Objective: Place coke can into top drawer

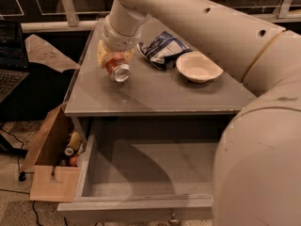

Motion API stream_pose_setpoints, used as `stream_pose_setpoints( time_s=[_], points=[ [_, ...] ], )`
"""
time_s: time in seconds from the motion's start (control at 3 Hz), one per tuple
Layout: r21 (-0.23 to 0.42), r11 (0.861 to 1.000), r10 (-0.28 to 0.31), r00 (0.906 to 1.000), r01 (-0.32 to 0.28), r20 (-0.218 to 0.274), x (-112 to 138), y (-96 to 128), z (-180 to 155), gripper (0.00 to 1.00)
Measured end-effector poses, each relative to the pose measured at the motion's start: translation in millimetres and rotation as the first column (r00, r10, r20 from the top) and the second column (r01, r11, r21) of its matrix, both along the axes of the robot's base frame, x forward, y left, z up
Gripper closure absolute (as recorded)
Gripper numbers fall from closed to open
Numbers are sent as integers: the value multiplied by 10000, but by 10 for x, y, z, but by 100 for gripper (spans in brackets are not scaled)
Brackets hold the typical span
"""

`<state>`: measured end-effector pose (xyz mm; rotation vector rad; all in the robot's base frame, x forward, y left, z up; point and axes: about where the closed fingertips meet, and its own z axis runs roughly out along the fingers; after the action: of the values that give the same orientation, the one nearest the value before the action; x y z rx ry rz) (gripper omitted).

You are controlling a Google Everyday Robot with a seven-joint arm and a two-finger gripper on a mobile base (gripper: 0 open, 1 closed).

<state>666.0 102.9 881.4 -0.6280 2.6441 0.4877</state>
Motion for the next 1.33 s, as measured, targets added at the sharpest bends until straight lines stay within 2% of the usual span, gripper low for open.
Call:
stream_pose_setpoints(
  time_s=[0.33,0.67,1.0,1.33],
  points=[
    [444,9901,1323,9908,-1334,267,-271,-227,124,100],
    [973,9614,2566,9663,-2572,187,-578,-540,103,100],
    [1715,9167,3580,9324,-3609,488,-805,-832,41,100],
    [1397,8933,4172,9038,-4271,954,-830,-846,66,100]
  ],
)
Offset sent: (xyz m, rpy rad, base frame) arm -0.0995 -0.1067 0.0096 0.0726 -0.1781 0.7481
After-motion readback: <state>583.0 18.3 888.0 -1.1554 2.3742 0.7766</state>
